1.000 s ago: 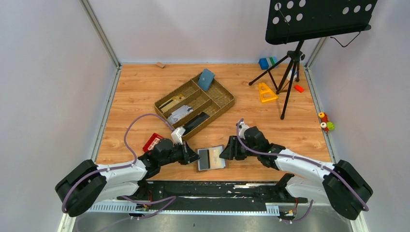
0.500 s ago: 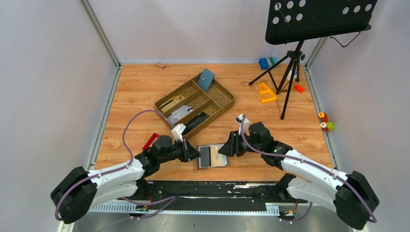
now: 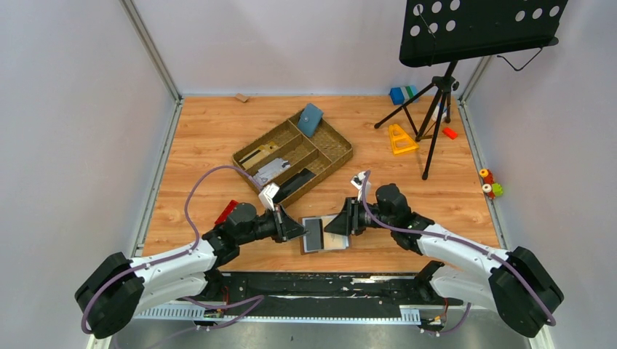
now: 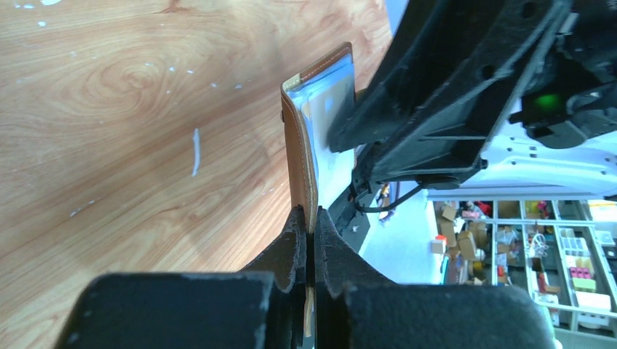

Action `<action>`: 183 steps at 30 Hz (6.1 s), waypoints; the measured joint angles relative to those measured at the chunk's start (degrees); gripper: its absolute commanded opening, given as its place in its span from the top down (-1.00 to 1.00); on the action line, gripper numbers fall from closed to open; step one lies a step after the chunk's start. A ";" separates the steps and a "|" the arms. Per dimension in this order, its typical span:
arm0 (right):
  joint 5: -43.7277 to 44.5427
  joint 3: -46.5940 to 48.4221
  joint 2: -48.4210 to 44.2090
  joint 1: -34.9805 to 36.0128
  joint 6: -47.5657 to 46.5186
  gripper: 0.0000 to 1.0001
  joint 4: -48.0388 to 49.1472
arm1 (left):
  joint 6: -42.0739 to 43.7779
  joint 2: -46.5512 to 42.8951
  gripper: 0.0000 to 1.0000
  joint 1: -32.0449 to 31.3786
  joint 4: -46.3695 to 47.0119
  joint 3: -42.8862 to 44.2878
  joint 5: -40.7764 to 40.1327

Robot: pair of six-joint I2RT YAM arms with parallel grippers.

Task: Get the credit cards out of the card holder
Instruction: Remove the credit card from the card holder, then place the credit card in the storage box, then remove the credit card from the card holder.

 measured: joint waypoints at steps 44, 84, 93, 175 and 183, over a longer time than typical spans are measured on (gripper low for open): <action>-11.17 -10.21 -6.43 -3.72 18.56 0.82 27.93 | -10.99 5.25 1.00 0.59 24.68 -0.76 5.60; 4.44 16.31 2.36 -8.31 -5.18 1.00 -5.18 | 13.51 -6.34 1.00 4.37 -44.37 14.86 -12.63; 13.81 34.91 26.03 -1.95 -3.23 1.00 -5.46 | 7.28 -10.82 1.00 4.37 -51.60 8.37 -20.98; 37.22 21.81 16.39 11.26 -0.50 -1.00 -7.41 | 15.26 -17.05 1.00 7.06 -38.29 3.13 -14.08; 10.47 15.19 15.43 0.20 -9.81 -1.00 -3.93 | 9.88 -12.07 1.00 7.06 -28.02 3.26 -5.42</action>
